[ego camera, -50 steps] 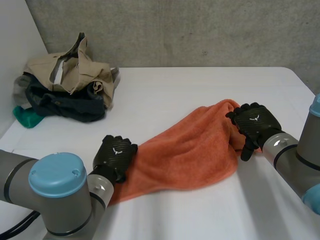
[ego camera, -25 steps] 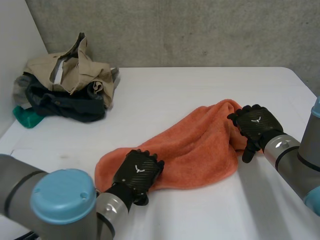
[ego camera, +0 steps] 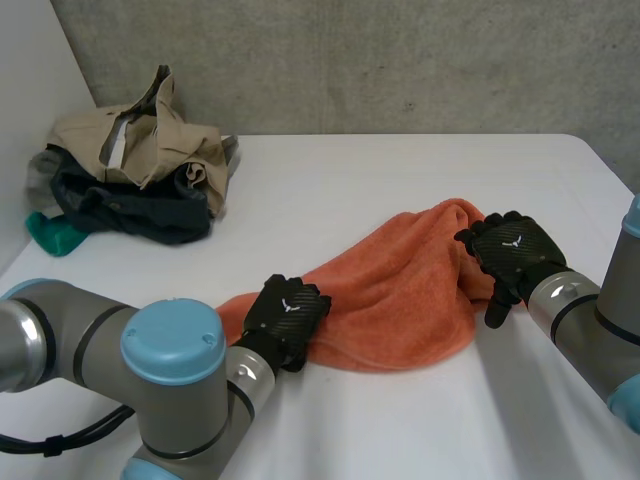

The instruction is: Fold the laundry.

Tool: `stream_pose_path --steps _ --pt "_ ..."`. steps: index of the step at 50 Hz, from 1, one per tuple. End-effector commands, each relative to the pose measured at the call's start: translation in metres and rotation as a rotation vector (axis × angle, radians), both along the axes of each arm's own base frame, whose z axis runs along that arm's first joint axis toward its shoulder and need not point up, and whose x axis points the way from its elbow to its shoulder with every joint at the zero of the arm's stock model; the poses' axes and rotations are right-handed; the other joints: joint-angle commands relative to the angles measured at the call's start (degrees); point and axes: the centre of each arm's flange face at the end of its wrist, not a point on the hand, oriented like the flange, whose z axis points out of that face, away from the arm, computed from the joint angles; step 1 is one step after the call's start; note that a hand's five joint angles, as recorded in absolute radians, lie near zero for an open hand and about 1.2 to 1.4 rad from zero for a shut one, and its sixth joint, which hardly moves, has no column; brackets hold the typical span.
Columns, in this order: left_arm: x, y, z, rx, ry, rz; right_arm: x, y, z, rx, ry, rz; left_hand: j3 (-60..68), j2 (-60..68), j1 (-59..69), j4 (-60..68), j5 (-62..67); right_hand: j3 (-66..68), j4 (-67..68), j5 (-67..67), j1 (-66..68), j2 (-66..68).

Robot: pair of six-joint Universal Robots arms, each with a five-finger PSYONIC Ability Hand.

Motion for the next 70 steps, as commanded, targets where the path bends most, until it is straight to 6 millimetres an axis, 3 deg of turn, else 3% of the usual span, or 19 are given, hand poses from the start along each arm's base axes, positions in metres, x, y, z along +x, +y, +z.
stream_pose_path --steps 1,4,7,15,20,24,31,33,38,41,45,46,49,50,53,57,59,65,70 --pt "0.0 -0.012 -0.005 -0.003 -0.006 0.021 -0.002 0.005 0.004 0.021 0.012 -0.01 26.43 26.37 26.12 26.85 27.3 -1.97 -1.96 -2.76 -2.74 -1.9" --pt "0.003 -0.02 0.001 -0.016 0.005 0.039 -0.008 0.015 0.013 0.078 0.024 -0.021 26.43 26.37 26.12 26.85 27.3 -1.97 -1.96 -2.76 -2.74 -1.9" --pt "0.005 -0.025 0.02 -0.052 0.034 0.055 -0.015 0.023 0.018 0.142 0.037 -0.034 26.43 26.37 26.12 26.85 27.3 4.49 4.5 3.7 3.72 4.55" --pt "0.012 -0.026 0.103 -0.218 0.185 0.073 -0.014 0.052 0.011 0.272 0.008 0.046 26.43 26.37 26.12 26.85 27.3 13.59 13.6 12.8 12.83 13.66" --pt "0.017 -0.017 0.146 -0.301 0.274 0.072 -0.006 0.04 0.007 0.204 -0.135 0.05 26.43 26.37 26.12 26.85 27.3 12.75 12.75 11.96 11.98 12.81" --pt "0.017 -0.013 0.156 -0.311 0.3 0.065 0.002 0.022 -0.011 0.192 -0.26 0.017 26.43 26.37 26.12 26.85 27.3 13.25 13.26 12.46 12.49 13.32" --pt "0.017 -0.013 0.157 -0.301 0.313 0.07 0.019 -0.009 -0.04 0.155 -0.327 -0.06 26.43 26.37 26.12 26.85 27.3 20.63 20.64 19.84 19.86 20.69" --pt "0.017 -0.013 0.156 -0.291 0.321 0.071 0.024 -0.01 -0.04 0.139 -0.32 -0.072 26.43 26.37 26.12 26.85 27.3 28.85 28.86 28.06 28.09 28.92" --pt "0.018 -0.014 0.156 -0.28 0.335 0.076 0.031 -0.015 -0.029 0.083 -0.321 -0.105 26.43 26.37 26.12 26.85 27.3 67.98 67.99 67.19 67.21 68.05" --pt "0.02 -0.014 0.157 -0.282 0.338 0.082 0.03 -0.018 -0.024 0.067 -0.327 -0.114 26.43 26.37 26.12 26.85 27.3 68.03 68.04 67.24 67.26 68.1" --pt "0.025 -0.011 0.168 -0.306 0.354 0.085 0.027 -0.017 0.025 -0.037 -0.363 -0.093 26.43 26.37 26.12 26.85 27.3 68.03 68.04 67.24 67.26 68.1" --pt "0.025 -0.01 0.17 -0.311 0.358 0.084 0.024 -0.011 0.051 -0.072 -0.367 -0.077 26.43 26.37 26.12 26.85 27.3 68.03 68.04 67.24 67.26 68.1" --pt "0.029 -0.007 0.174 -0.32 0.362 0.087 0.019 -0.006 0.09 -0.132 -0.347 -0.053 26.43 26.37 26.12 26.85 27.3 68.03 68.04 67.24 67.26 68.1" --pt "0.03 -0.006 0.174 -0.318 0.36 0.088 0.011 -0.008 0.117 -0.185 -0.326 -0.049 26.43 26.37 26.12 26.85 27.3 68.03 68.04 67.24 67.26 68.1" --pt "0.035 -0.008 0.169 -0.305 0.345 0.103 -0.009 -0.012 0.155 -0.235 -0.263 -0.045 26.43 26.37 26.12 26.85 27.3 68.03 68.04 67.24 67.26 68.1" --pt "0.04 -0.012 0.162 -0.288 0.329 0.118 -0.015 -0.015 0.182 -0.278 -0.222 0.015 26.43 26.37 26.12 26.85 27.3 68.03 68.04 67.24 67.26 68.1" --pt "0.04 -0.014 0.153 -0.265 0.312 0.122 -0.013 -0.017 0.183 -0.277 -0.22 0.043 26.43 26.37 26.12 26.85 27.3 68.03 68.04 67.24 67.26 68.1" --pt "0.028 -0.024 0.105 -0.16 0.23 0.116 0.009 -0.051 0.103 -0.072 -0.174 0.091 26.43 26.37 26.12 26.85 27.3 68.03 68.04 67.24 67.26 68.1" --pt "0.019 -0.043 0.07 -0.095 0.177 0.137 0.019 -0.062 0.059 -0.008 -0.096 0.119 26.43 26.37 26.12 26.85 27.3 68.03 68.04 67.24 67.26 68.1"
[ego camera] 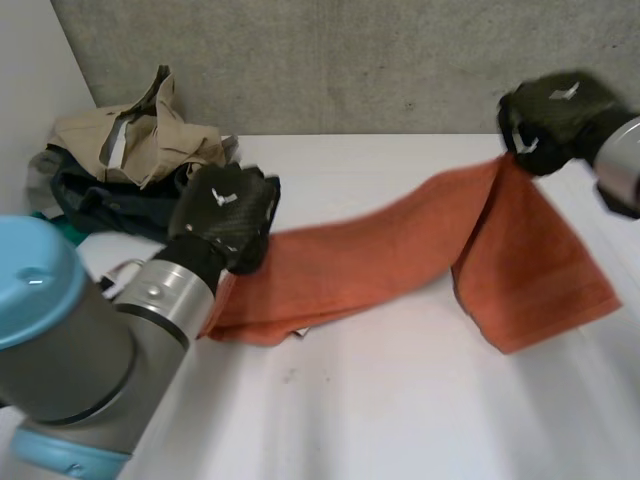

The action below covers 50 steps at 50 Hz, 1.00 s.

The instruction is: Fold the laundry.

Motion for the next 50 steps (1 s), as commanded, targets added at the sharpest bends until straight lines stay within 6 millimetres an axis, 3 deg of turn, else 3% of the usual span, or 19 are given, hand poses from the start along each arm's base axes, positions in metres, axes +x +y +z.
stream_pose_path --steps 1,3,4,6,9,16,21,27,32,35,37,43,46,50 --pt "-0.013 -0.025 -0.05 0.102 -0.069 0.016 0.02 -0.024 -0.088 0.14 0.126 0.043 11.88 11.49 13.64 11.32 13.58 2.75 2.18 3.36 6.06 3.21" --pt "-0.016 -0.031 -0.055 0.108 -0.073 0.021 0.023 -0.027 -0.097 0.148 0.145 0.042 11.88 11.49 13.64 11.32 13.58 -23.31 -23.88 -22.7 -20.0 -22.85" --pt "-0.016 -0.033 -0.055 0.11 -0.073 0.024 0.022 -0.028 -0.098 0.142 0.15 0.021 11.88 11.49 13.64 11.32 13.58 -42.74 -43.31 -42.12 -39.42 -42.28" --pt "-0.013 -0.04 -0.055 0.107 -0.072 0.041 0.02 -0.028 -0.095 0.135 0.145 -0.009 11.88 11.49 13.64 11.32 13.58 -50.3 -50.87 -49.69 -46.99 -49.84" --pt "-0.006 -0.047 -0.054 0.108 -0.073 0.065 0.013 -0.026 -0.089 0.15 0.108 -0.07 11.88 11.49 13.64 11.32 13.58 -52.52 -53.09 -51.91 -49.21 -52.06" --pt "-0.004 -0.04 -0.05 0.11 -0.068 0.059 -0.016 -0.008 -0.055 0.218 -0.094 -0.194 11.88 11.49 13.64 11.32 13.58 -52.19 -52.76 -51.57 -48.87 -51.73" --pt "0.001 -0.034 -0.049 0.114 -0.073 0.059 -0.066 -0.016 -0.059 0.327 -0.108 -0.334 11.88 11.49 13.64 11.32 13.58 -51.68 -52.25 -51.06 -48.37 -51.22" --pt "0.003 -0.031 -0.054 0.128 -0.082 0.059 -0.073 -0.011 -0.104 0.536 -0.082 -0.344 11.88 11.49 13.64 11.32 13.58 -47.66 -48.23 -47.04 -44.35 -47.2" --pt "0.004 -0.034 -0.055 0.13 -0.081 0.065 -0.076 -0.012 -0.124 0.571 -0.104 -0.317 11.88 11.49 13.64 11.32 13.58 -41.27 -41.85 -40.66 -37.96 -40.82" --pt "0.003 -0.034 -0.056 0.133 -0.083 0.064 -0.073 -0.016 -0.134 0.549 -0.126 -0.276 11.88 11.49 13.64 11.32 13.58 -20.65 -21.22 -20.03 -17.33 -20.19" --pt "0.004 -0.034 -0.057 0.135 -0.082 0.064 -0.071 -0.019 -0.136 0.526 -0.132 -0.261 11.88 11.49 13.64 11.32 13.58 8.87 8.29 9.48 12.18 9.32" --pt "0.002 -0.034 -0.066 0.16 -0.088 0.062 -0.072 -0.021 -0.138 0.483 -0.134 -0.253 11.73 11.34 13.5 11.17 13.44 12.18 11.61 12.8 15.49 12.64" --pt "0.0 -0.033 -0.076 0.196 -0.084 0.058 -0.071 -0.017 -0.136 0.457 -0.123 -0.239 -16.62 -17.01 -14.86 -17.19 -14.92 12.18 11.61 12.8 15.49 12.64" --pt "-0.001 -0.033 -0.085 0.249 -0.052 0.061 -0.07 -0.007 -0.124 0.41 -0.085 -0.22 -25.25 -25.64 -23.49 -25.81 -23.55 12.18 11.61 12.8 15.49 12.64"
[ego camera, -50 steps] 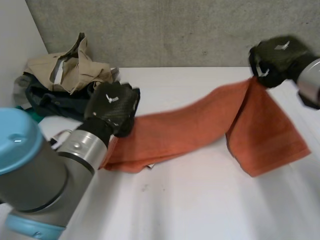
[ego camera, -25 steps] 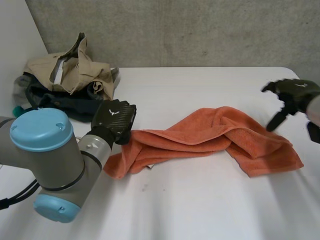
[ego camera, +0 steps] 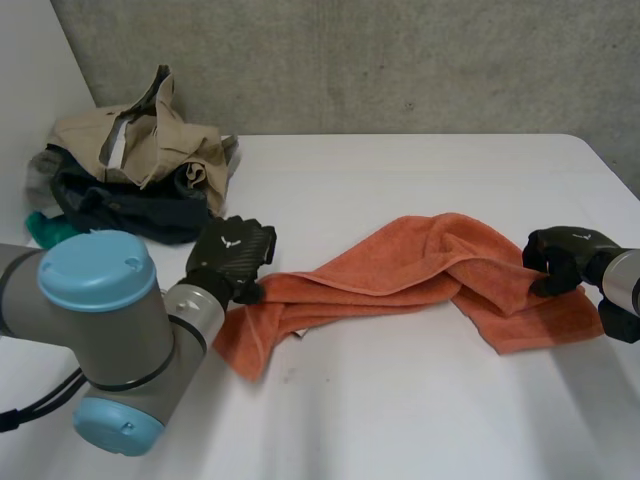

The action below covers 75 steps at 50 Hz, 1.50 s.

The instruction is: Fold the laundry.

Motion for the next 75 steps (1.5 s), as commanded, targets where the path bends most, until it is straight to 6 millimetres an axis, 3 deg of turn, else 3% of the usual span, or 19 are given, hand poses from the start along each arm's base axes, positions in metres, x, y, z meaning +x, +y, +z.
stream_pose_path --steps 1,12,14,17,20,22,25,29,33,38,43,47,50,54,55,59,62,67,75 --pt "-0.004 0.0 -0.017 0.092 0.05 0.01 0.002 0.015 0.013 -0.062 0.053 0.036 -12.79 -11.95 -10.47 -12.78 -12.62 12.26 11.81 13.52 15.06 12.53" --pt "-0.01 -0.003 -0.021 0.175 0.05 0.03 -0.001 0.017 0.013 -0.103 0.125 0.059 -11.34 -10.5 -9.02 -11.32 -11.17 12.26 11.81 13.52 15.06 12.53" --pt "-0.01 -0.007 -0.024 0.177 0.046 0.047 -0.001 0.017 0.018 -0.119 0.129 0.056 -3.79 -2.95 -1.47 -3.78 -3.63 12.26 11.81 13.52 15.06 12.53" --pt "-0.006 -0.015 -0.021 0.149 0.036 0.116 -0.002 0.015 0.023 -0.139 0.134 0.054 27.08 27.92 29.4 27.09 27.25 12.26 11.81 13.52 15.06 12.53" --pt "0.0 -0.02 -0.011 0.113 0.039 0.191 -0.002 0.014 0.042 -0.2 0.16 0.063 28.69 29.53 31.01 28.71 28.86 12.26 11.81 13.52 15.06 12.53" --pt "0.003 -0.021 0.003 0.081 0.056 0.214 -0.002 0.014 0.068 -0.291 0.209 0.075 28.69 29.53 31.01 28.71 28.86 12.26 11.81 13.52 15.06 12.53" --pt "0.009 -0.015 0.049 -0.012 0.108 0.209 -0.003 0.021 0.096 -0.372 0.28 0.096 28.69 29.53 31.01 28.71 28.86 12.26 11.81 13.52 15.06 12.53" --pt "0.014 0.003 0.093 -0.105 0.108 0.155 -0.003 0.044 0.161 -0.525 0.413 0.117 28.69 29.53 31.01 28.71 28.86 12.26 11.81 13.52 15.06 12.53" --pt "0.019 0.014 0.12 -0.184 0.054 0.081 -0.003 0.062 0.179 -0.502 0.459 0.145 28.69 29.53 31.01 28.71 28.86 12.26 11.81 13.52 15.06 12.53" --pt "0.015 0.014 0.109 -0.179 -0.086 -0.005 0.003 0.058 0.161 -0.418 0.518 0.209 28.69 29.53 31.01 28.71 28.86 12.26 11.81 13.52 15.06 12.53" --pt "0.009 -0.026 0.057 -0.124 -0.272 -0.005 0.021 0.036 0.123 -0.324 0.599 0.273 28.69 29.53 31.01 28.71 28.86 12.26 11.81 13.52 15.06 12.53" --pt "0.005 -0.066 0.046 -0.159 -0.304 0.038 0.027 0.004 0.106 -0.32 0.647 0.215 28.69 29.53 31.01 28.71 28.86 12.26 11.81 13.52 15.06 12.53" --pt "-0.007 -0.099 0.075 -0.303 -0.233 0.073 0.033 -0.031 0.113 -0.463 0.664 0.128 28.69 29.53 31.01 28.71 28.86 12.26 11.81 13.52 15.06 12.53" --pt "-0.017 -0.128 0.141 -0.597 -0.086 0.134 0.047 -0.065 0.17 -0.825 0.556 -0.037 28.69 29.53 31.01 28.71 28.86 12.26 11.81 13.52 15.06 12.53" --pt "-0.016 -0.133 0.155 -0.661 -0.052 0.151 0.048 -0.073 0.198 -0.987 0.478 -0.119 28.69 29.53 31.01 28.71 28.86 12.26 11.81 13.52 15.06 12.53" --pt "-0.01 -0.138 0.211 -0.932 0.088 0.219 0.046 -0.065 0.26 -1.297 0.322 -0.28 28.69 29.53 31.01 28.71 28.86 12.26 11.81 13.52 15.06 12.53" --pt "-0.006 -0.117 0.251 -1.056 0.163 0.231 0.045 -0.056 0.276 -1.37 0.298 -0.309 28.69 29.53 31.01 28.71 28.86 12.26 11.81 13.52 15.06 12.53" --pt "0.002 -0.097 0.251 -0.997 0.135 0.217 0.061 -0.044 0.259 -1.314 0.286 -0.224 28.69 29.53 31.01 28.71 28.86 12.26 11.81 13.52 15.06 12.53" --pt "0.019 -0.071 0.165 -0.658 -0.03 0.164 0.068 -0.028 0.183 -1.051 0.341 -0.055 28.69 29.53 31.01 28.71 28.86 12.26 11.81 13.52 15.06 12.53"
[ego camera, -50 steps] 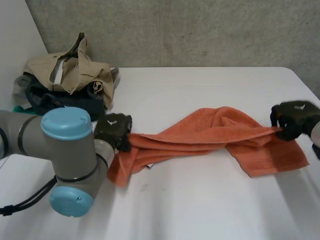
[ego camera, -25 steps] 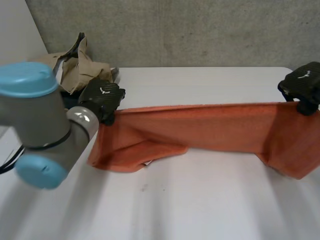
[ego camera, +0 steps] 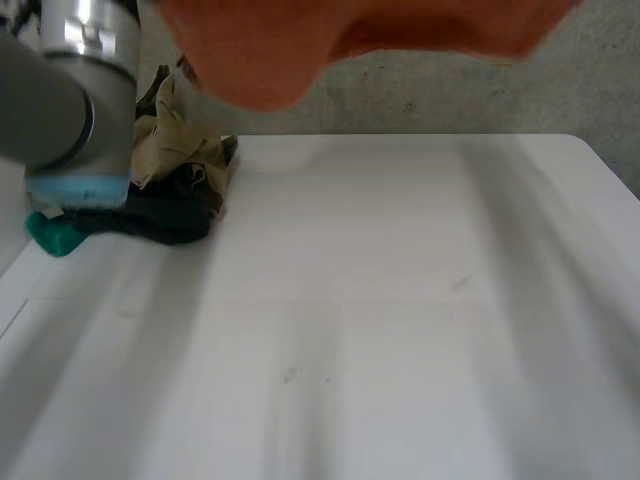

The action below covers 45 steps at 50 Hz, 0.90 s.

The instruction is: Fold the laundry.

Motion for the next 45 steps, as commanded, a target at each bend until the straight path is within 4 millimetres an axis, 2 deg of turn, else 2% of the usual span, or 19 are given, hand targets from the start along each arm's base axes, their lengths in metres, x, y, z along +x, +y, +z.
stream_pose_path --steps 1,3,4,5,7,12,13,15,17,20,21,23,24,25,32,39,43,44,45 --pt "0.018 0.03 -0.094 0.368 -0.149 0.002 0.004 0.019 -0.072 0.287 0.098 0.064 11.64 11.38 13.2 11.28 13.06 11.88 11.37 11.35 15.06 12.53" --pt "0.022 0.038 -0.12 0.444 -0.181 0.002 0.004 0.025 -0.093 0.366 0.115 0.083 11.64 11.38 13.2 11.28 13.06 11.88 11.37 11.35 15.06 12.53" --pt "0.025 0.042 -0.132 0.479 -0.198 0.003 0.005 0.031 -0.114 0.443 0.136 0.102 11.64 11.38 13.2 11.28 13.06 11.88 11.37 11.35 15.06 12.53" --pt "0.03 0.05 -0.155 0.543 -0.227 0.007 0.004 0.034 -0.124 0.479 0.143 0.113 11.64 11.38 13.2 11.28 13.06 11.88 11.37 11.35 15.06 12.53" --pt "0.035 0.055 -0.173 0.589 -0.247 0.014 0.003 0.044 -0.153 0.581 0.17 0.139 11.64 11.38 13.2 11.28 13.06 11.88 11.37 11.35 15.06 12.53" --pt "0.039 0.062 -0.221 0.66 -0.278 0.014 -0.009 0.055 -0.2 0.735 0.19 0.143 11.64 11.38 13.2 11.28 13.06 11.88 11.37 11.35 15.06 12.53" --pt "0.039 0.062 -0.239 0.69 -0.294 0.014 -0.011 0.056 -0.208 0.762 0.19 0.142 11.64 11.38 13.2 11.28 13.06 11.88 11.37 11.35 15.06 12.53" --pt "0.039 0.061 -0.253 0.71 -0.305 0.016 -0.016 0.056 -0.229 0.828 0.192 0.133 11.64 11.38 13.2 11.28 13.06 11.88 11.37 11.35 15.06 12.53" --pt "0.043 0.058 -0.269 0.743 -0.314 0.027 -0.018 0.057 -0.237 0.858 0.192 0.128 11.64 11.38 13.2 11.28 13.06 11.88 11.37 11.35 15.06 12.53" --pt "0.049 0.051 -0.278 0.767 -0.314 0.046 -0.023 0.058 -0.243 0.881 0.189 0.117 3.97 3.71 5.53 3.61 5.39 11.88 11.37 11.35 15.06 12.53" --pt "0.053 0.046 -0.281 0.775 -0.31 0.055 -0.024 0.058 -0.244 0.884 0.187 0.113 -5.9 -6.16 -4.34 -6.26 -4.48 11.88 11.37 11.35 15.06 12.53" --pt "0.056 0.041 -0.281 0.775 -0.306 0.059 -0.029 0.056 -0.245 0.889 0.182 0.099 -17.21 -17.47 -15.66 -17.57 -15.79 11.88 11.37 11.35 15.06 12.53" --pt "0.059 0.038 -0.281 0.774 -0.305 0.055 -0.031 0.055 -0.245 0.89 0.18 0.094 -29.09 -29.35 -27.54 -29.45 -27.67 11.88 11.37 11.35 15.06 12.53" --pt "0.06 0.036 -0.281 0.772 -0.304 0.05 -0.032 0.054 -0.245 0.89 0.179 0.092 -31.04 -31.3 -29.49 -31.4 -29.62 11.88 11.37 11.35 15.06 12.53" --pt "0.077 0.018 -0.278 0.77 -0.286 0.05 -0.04 0.05 -0.244 0.89 0.166 0.067 -29.06 -29.31 -27.5 -29.42 -27.64 11.88 11.37 11.35 15.06 12.53" --pt "0.085 0.014 -0.279 0.78 -0.282 0.059 -0.047 0.046 -0.243 0.89 0.156 0.05 -24.18 -24.43 -22.62 -24.53 -22.75 11.88 11.37 11.35 15.06 12.53" --pt "0.09 0.013 -0.28 0.787 -0.276 0.07 -0.047 0.046 -0.243 0.89 0.157 0.049 -8.91 -9.17 -7.36 -9.27 -7.49 11.88 11.37 11.35 15.06 12.53" --pt "0.091 0.013 -0.278 0.785 -0.271 0.072 -0.047 0.046 -0.244 0.891 0.157 0.049 3.3 3.04 4.85 2.94 4.72 11.88 11.37 11.35 15.06 12.53" --pt "0.092 0.013 -0.278 0.787 -0.269 0.074 -0.047 0.046 -0.244 0.891 0.157 0.049 9.58 9.32 11.14 9.22 11.0 11.88 11.37 11.35 15.06 12.53"
